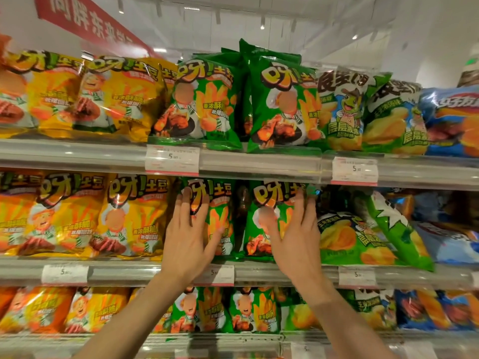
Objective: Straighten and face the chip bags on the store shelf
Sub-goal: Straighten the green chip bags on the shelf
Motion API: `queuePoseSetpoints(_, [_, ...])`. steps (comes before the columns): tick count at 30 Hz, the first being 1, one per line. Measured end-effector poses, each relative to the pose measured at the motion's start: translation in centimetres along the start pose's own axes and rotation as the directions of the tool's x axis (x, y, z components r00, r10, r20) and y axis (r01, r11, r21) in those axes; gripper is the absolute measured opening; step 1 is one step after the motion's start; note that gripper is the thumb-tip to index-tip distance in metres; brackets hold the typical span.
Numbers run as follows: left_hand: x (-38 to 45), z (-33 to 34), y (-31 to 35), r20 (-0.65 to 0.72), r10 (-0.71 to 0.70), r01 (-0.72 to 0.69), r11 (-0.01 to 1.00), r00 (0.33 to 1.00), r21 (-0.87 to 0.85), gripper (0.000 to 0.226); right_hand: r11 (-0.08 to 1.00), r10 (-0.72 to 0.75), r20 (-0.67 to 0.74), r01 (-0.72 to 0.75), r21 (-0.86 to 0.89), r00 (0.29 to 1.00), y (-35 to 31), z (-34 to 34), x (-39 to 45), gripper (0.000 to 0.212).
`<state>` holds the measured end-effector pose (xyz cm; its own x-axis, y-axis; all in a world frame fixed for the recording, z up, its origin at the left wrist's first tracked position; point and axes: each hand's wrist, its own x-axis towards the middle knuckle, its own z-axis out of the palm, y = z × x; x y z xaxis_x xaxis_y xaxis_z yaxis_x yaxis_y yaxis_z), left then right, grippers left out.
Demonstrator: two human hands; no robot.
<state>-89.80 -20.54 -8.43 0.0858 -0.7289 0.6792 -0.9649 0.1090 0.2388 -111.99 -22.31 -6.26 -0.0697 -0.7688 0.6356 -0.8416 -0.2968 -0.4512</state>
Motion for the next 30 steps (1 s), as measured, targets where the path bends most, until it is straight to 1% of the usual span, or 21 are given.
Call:
queuePoseSetpoints(2, [0.0, 0.2, 0.0, -0.010, -0.003, 0.003, 1.000, 1.000, 0.007, 0.062, 0.994, -0.086, 0.022, 0.087, -0.062, 0.996, 0.1, 0.9, -1.5, 0.082])
queuePoseSetpoints(6, [0.0, 0.7, 0.1, -0.005, -0.021, 0.021, 1.000, 1.000, 0.019, 0.064, 0.992, -0.066, 0.073, 0.073, -0.098, 0.995, 0.5, 2.4, -1.4, 0.084])
queuePoseSetpoints(10, [0.1, 0.7, -0.1, 0.005, -0.019, 0.018, 0.999, 1.000, 0.032, 0.065, 0.991, -0.063, 0.161, 0.081, -0.105, 0.985, 1.0, 2.4, -0.1, 0.086])
queuePoseSetpoints(14, [0.4, -0.3, 0.0, 0.008, -0.010, 0.010, 1.000, 1.000, 0.018, 0.066, 0.990, -0.086, 0.185, 0.105, -0.096, 0.979, 1.4, 1.2, -0.6, 0.083])
queuePoseSetpoints(16, [0.3, -0.9, -0.2, -0.003, 0.009, -0.009, 1.000, 1.000, -0.030, 0.066, 0.989, -0.114, 0.171, 0.128, -0.074, 0.979, 1.3, 0.3, -1.0, 0.083])
queuePoseSetpoints(18, [-0.1, -1.5, -0.3, -0.045, -0.004, -0.001, 0.993, 0.999, -0.122, 0.062, 0.990, -0.127, 0.160, 0.134, -0.038, 0.979, 1.2, -0.6, -1.6, 0.081])
queuePoseSetpoints(20, [-0.9, -2.0, -0.3, -0.101, -0.014, -0.009, 0.976, 0.995, -0.218, 0.056, 0.992, -0.124, 0.156, 0.120, 0.030, 0.980, 0.9, -1.7, -2.6, 0.076])
queuePoseSetpoints(22, [-1.9, -2.4, -0.1, -0.128, 0.002, -0.042, 0.951, 0.992, -0.306, 0.049, 0.981, -0.165, 0.113, 0.151, 0.118, 0.980, 0.6, -2.9, -4.0, 0.071])
queuePoseSetpoints(24, [-2.9, -2.7, 0.1, -0.070, 0.019, -0.045, 0.918, 0.997, -0.395, 0.045, 0.967, -0.206, 0.074, 0.191, 0.168, 0.976, 0.5, -3.6, -5.5, 0.067])
queuePoseSetpoints(25, [-3.5, -2.8, 0.3, -0.023, 0.029, -0.037, 0.897, 0.999, -0.440, 0.043, 0.972, -0.171, 0.108, 0.150, 0.180, 0.979, 0.5, -4.0, -6.3, 0.065])
queuePoseSetpoints(27, [-4.9, -2.8, 0.7, 0.061, 0.043, -0.005, 0.858, 0.997, -0.514, 0.035, 0.979, -0.068, 0.233, 0.021, 0.202, 0.970, 0.6, -4.9, -7.8, 0.060])
queuePoseSetpoints(28, [-5.6, -2.7, 1.1, 0.103, 0.031, 0.031, 0.835, 0.994, -0.549, 0.032, 0.976, -0.034, 0.292, -0.031, 0.215, 0.956, 1.0, -5.1, -8.6, 0.054])
queuePoseSetpoints(30, [-7.0, -2.6, 2.1, 0.220, -0.013, 0.150, 0.774, 0.975, -0.616, 0.030, 0.962, 0.033, 0.413, -0.141, 0.233, 0.910, 2.2, -5.6, -10.2, 0.043])
